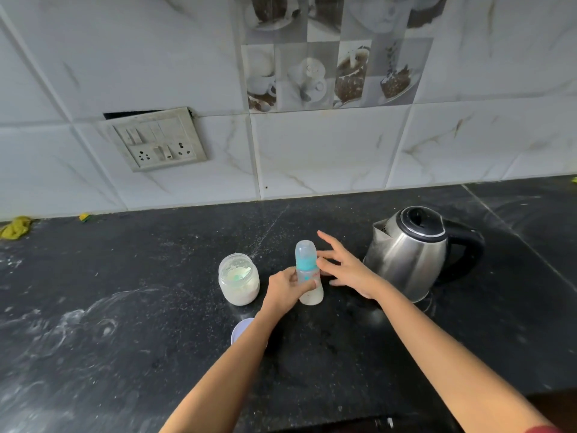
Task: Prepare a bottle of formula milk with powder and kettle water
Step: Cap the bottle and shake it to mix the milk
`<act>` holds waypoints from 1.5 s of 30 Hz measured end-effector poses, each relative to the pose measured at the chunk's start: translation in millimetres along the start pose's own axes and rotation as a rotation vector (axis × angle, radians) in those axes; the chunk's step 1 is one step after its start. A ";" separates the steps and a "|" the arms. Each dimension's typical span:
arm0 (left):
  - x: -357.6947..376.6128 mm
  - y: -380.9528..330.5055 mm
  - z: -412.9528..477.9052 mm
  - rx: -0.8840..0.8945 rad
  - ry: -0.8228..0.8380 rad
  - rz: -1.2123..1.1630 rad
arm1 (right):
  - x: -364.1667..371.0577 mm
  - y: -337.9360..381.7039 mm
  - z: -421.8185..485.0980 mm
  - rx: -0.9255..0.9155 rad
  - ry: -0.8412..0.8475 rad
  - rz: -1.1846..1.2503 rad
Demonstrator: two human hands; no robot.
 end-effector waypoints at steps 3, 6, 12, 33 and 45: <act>-0.6 -10.3 -5.3 0.003 0.021 0.018 | 4.5 -2.1 -10.4 0.041 0.101 0.154; -4.9 -28.3 -10.3 0.034 -0.026 0.083 | 5.4 -0.3 -10.4 0.054 0.091 0.183; -10.8 -52.6 -22.7 0.100 0.022 0.009 | -7.2 9.4 -1.5 0.034 -0.027 0.209; 17.3 29.8 -42.0 0.021 -0.002 0.317 | -40.7 45.1 3.8 -0.171 -0.104 0.904; 25.8 32.9 -44.9 0.067 0.078 0.506 | -29.3 63.4 6.2 -0.230 -0.051 0.960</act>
Point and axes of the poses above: each hand's wrist, its own z-axis towards the middle knuckle, its own x-axis out of the palm, y = z × x, the point moved 8 cm from there along z, towards the middle knuckle, and after that the axes turned 4 degrees about -y, right-handed, at the moved point
